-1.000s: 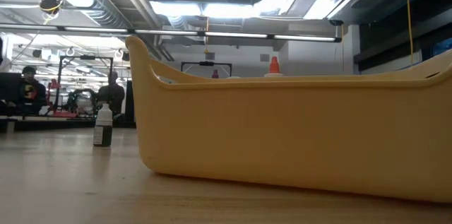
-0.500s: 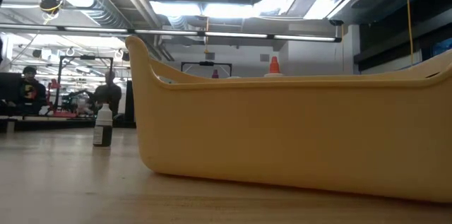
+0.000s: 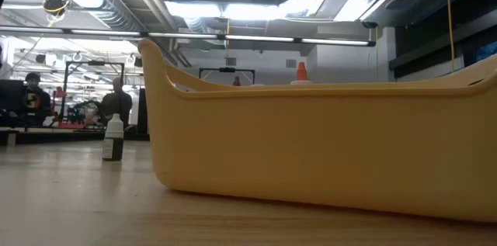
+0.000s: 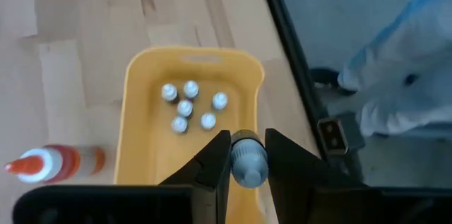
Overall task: Pick & Place food coloring
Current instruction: Put the small green food coloring bottle into the yellow container
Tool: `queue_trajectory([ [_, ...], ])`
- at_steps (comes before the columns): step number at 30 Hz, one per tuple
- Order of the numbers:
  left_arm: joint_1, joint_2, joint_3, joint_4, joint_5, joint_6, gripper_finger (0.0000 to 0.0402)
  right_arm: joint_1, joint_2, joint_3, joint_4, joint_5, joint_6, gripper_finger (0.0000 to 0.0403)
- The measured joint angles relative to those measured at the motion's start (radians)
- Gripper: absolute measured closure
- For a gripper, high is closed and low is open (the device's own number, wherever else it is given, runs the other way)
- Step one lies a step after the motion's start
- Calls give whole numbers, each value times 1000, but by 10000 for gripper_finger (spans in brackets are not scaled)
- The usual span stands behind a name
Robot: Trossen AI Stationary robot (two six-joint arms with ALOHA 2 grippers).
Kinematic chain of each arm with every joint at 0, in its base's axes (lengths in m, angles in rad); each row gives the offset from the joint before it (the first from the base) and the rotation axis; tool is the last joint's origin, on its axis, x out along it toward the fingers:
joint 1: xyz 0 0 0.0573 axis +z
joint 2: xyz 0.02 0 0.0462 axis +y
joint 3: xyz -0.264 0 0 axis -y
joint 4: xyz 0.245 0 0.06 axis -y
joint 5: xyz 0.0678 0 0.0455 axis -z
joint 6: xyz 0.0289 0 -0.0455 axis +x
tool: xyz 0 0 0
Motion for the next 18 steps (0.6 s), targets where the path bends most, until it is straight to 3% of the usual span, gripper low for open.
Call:
queue_trajectory([
  [18,-21,76,1,68,-11,-129,329,0,0,0,0,0,0,280],
])
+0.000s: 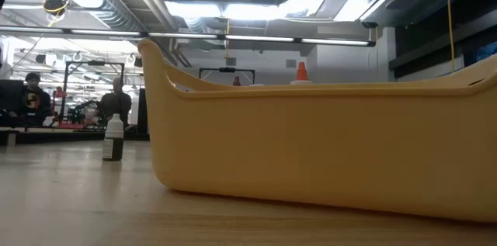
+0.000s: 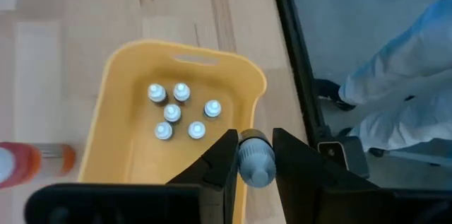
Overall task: Pick & Place food coloring
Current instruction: Put the small green food coloring bottle into the yellow container
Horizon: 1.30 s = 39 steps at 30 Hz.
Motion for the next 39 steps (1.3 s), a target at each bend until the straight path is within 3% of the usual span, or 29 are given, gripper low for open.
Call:
queue_trajectory([
  [14,2,93,-1,21,24,52,329,0,0,0,0,0,0,280],
  [24,9,119,-6,48,-25,106,329,0,0,0,0,0,0,280],
  [39,4,206,-4,109,26,127,329,0,0,0,-5,0,0,280],
])
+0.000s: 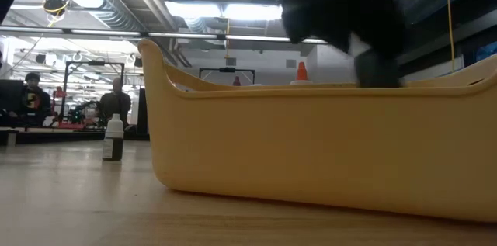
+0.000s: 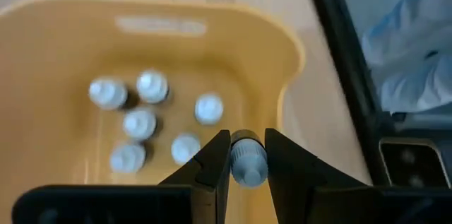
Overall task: Pick & Place food coloring
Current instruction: Put the small green food coloring bottle into the yellow container
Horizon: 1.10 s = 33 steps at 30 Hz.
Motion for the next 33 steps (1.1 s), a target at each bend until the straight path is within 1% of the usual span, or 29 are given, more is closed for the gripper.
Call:
queue_trajectory([
  [2,-3,4,-2,-20,0,3,329,0,0,0,0,0,0,280],
  [8,-3,34,-1,16,3,11,329,0,0,0,0,0,0,280],
  [27,3,37,-1,6,-10,82,329,0,0,0,-1,0,0,280],
  [33,3,69,-1,11,-6,90,329,0,0,0,-2,0,0,280],
])
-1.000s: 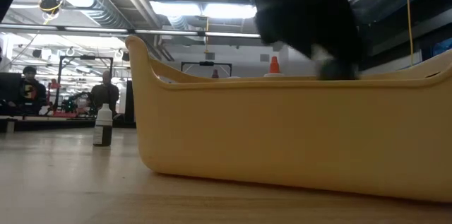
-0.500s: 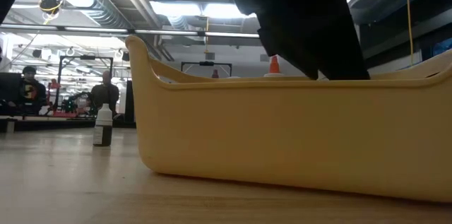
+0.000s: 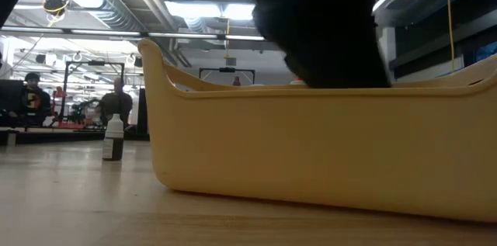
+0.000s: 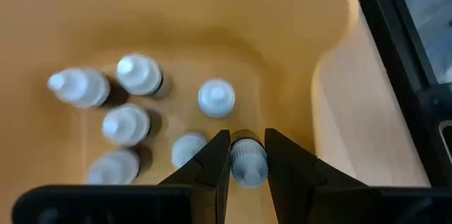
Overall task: Pick & Place food coloring
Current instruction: Put the small green food coloring bottle into the yellow container, then put the small black food coloring bottle into the yellow container
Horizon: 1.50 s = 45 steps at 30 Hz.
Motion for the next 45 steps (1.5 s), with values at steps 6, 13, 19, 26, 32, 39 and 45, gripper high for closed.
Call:
queue_trajectory([
  [6,0,10,1,-5,0,0,329,0,0,0,-1,0,0,280],
  [13,0,17,0,-2,2,-1,326,0,0,0,-1,0,0,280],
  [19,0,17,0,-3,3,-1,304,0,0,0,-1,0,0,280],
  [26,0,17,0,-5,7,-1,286,0,0,0,-1,0,0,280],
  [32,0,13,0,-4,7,-9,285,0,0,0,-1,0,0,280],
  [39,-5,-2,0,-11,7,-25,284,0,0,0,0,0,0,280],
  [45,-5,-22,37,-71,4,-34,287,0,0,0,-1,0,0,280],
])
